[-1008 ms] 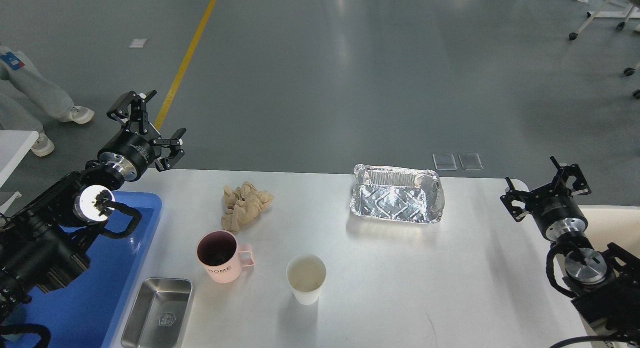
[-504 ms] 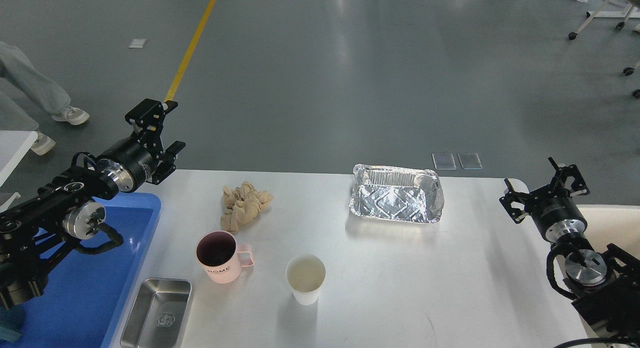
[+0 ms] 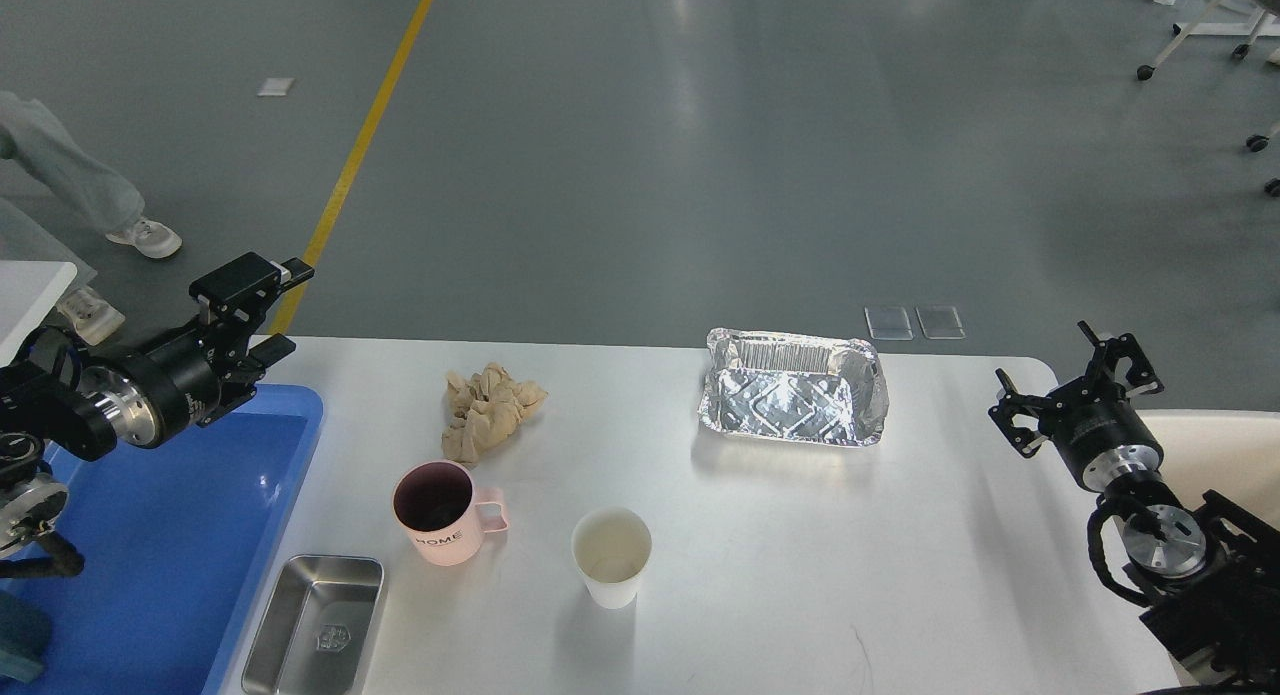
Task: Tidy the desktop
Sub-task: 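Swing the left gripper down beside the blue tray, then reach the left gripper toward the pink mug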
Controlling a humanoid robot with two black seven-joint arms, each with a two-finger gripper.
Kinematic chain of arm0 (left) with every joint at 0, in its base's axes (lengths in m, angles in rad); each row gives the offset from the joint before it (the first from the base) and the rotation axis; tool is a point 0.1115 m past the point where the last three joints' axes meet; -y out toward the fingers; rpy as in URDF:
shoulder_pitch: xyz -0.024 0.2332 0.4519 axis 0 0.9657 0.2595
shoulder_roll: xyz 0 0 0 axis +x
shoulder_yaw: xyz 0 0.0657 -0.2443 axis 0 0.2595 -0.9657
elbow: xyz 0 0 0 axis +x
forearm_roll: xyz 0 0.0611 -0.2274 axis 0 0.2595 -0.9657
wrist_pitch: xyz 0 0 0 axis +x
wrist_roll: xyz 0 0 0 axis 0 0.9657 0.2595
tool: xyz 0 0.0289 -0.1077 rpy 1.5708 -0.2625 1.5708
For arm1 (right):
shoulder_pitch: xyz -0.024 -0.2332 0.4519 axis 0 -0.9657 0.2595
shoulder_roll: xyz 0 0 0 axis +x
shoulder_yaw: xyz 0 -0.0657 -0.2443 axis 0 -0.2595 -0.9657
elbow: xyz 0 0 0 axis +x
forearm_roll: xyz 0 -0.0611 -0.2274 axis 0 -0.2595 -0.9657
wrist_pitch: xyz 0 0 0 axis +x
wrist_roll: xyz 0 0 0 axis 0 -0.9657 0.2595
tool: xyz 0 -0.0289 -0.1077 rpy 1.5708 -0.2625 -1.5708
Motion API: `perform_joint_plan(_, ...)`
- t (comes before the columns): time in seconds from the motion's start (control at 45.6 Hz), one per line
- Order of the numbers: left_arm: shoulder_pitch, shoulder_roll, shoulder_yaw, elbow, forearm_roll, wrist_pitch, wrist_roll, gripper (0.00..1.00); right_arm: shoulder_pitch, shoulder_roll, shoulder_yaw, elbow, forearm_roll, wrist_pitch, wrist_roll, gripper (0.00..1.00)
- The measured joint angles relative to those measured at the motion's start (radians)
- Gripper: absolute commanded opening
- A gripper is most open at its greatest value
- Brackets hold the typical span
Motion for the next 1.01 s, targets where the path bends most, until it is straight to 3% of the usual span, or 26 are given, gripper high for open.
perform_joint_plan(0.153,-0.001,0.131,0.05,-0.112,0.065,-0.001,0.006,0.97,-0.006,0.001,0.0,0.0,-0.022,0.0,0.0,1.0)
perform_joint_plan(0.263,-0.001,0.227,0.074,-0.17,0.138,-0.012,0.035,0.97,-0.008,0.001,0.0,0.0,-0.041,0.0,0.0,1.0)
perform_joint_plan(0.438,0.006,0.41,0.09,-0.229,0.273,-0.112,0.056,0.97,-0.014,-0.002,0.0,0.003,-0.048,0.001,0.0,1.0)
perform_joint_plan(0.789,-0.027,0.648,0.075,-0.245,0.415,-0.259,0.036,0.97,-0.019,0.004,-0.001,0.002,-0.096,0.009,0.0,1.0)
perform_joint_plan(1.008,-0.079,0.703,0.074,-0.244,0.415,-0.338,0.019,0.97,-0.014,0.004,-0.001,0.003,-0.098,0.01,0.0,1.0)
